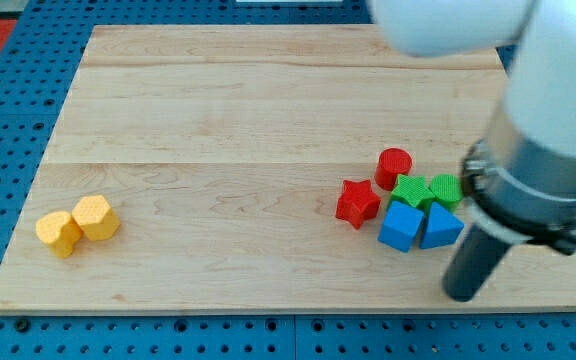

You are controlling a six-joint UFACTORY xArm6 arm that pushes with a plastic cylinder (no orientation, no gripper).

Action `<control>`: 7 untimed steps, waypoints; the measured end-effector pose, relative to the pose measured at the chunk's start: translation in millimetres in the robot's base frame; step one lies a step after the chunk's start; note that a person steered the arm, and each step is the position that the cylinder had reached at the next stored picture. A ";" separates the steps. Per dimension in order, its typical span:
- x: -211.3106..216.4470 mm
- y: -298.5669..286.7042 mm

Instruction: Push the green star into the top center of the board

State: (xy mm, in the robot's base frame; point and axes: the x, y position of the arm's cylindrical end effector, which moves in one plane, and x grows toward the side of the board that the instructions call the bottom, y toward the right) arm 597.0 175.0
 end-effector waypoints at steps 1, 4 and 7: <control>-22.8 1.5; -103.4 -60.1; -204.0 -125.3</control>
State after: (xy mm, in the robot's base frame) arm 393.0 49.6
